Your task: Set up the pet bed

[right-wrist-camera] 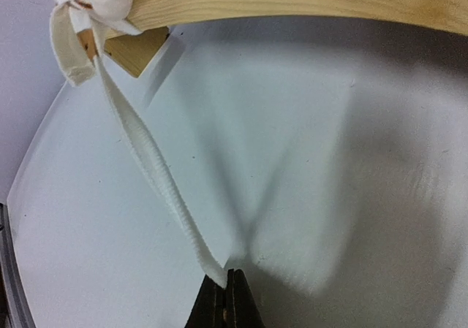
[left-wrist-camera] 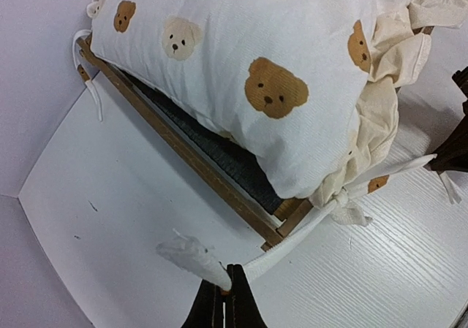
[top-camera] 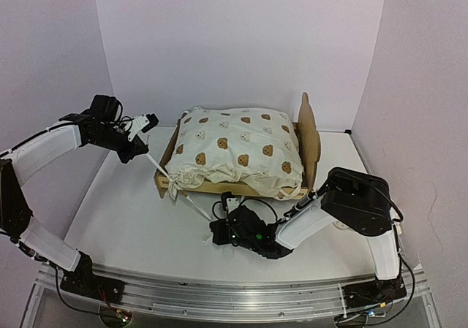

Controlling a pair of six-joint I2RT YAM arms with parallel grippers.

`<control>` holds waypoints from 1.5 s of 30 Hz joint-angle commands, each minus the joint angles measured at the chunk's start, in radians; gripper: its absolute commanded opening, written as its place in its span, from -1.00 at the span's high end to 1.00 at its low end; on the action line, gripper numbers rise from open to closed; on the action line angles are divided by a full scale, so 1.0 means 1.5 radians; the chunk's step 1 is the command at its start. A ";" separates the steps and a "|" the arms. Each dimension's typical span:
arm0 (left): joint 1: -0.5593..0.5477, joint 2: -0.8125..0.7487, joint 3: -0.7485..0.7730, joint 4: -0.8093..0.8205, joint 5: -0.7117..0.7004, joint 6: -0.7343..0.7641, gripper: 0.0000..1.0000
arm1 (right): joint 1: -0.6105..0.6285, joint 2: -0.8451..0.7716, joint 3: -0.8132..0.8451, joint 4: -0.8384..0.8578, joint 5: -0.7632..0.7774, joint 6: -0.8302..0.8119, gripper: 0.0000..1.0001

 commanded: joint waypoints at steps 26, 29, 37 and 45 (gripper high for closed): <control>-0.060 -0.191 -0.372 -0.133 0.040 0.550 -0.26 | 0.012 -0.083 0.204 -0.334 -0.314 -0.240 0.05; -0.061 -0.190 -0.355 -0.158 0.028 0.553 -0.39 | -0.011 -0.169 0.190 -0.419 -0.311 -0.248 -0.14; -0.112 -0.139 -0.176 -0.123 0.083 0.333 -0.59 | -0.102 -0.338 0.284 -0.831 -0.068 -0.221 -0.07; -0.231 0.015 0.032 0.022 0.148 0.036 -0.61 | -0.133 -0.506 0.130 -0.932 0.064 -0.029 0.18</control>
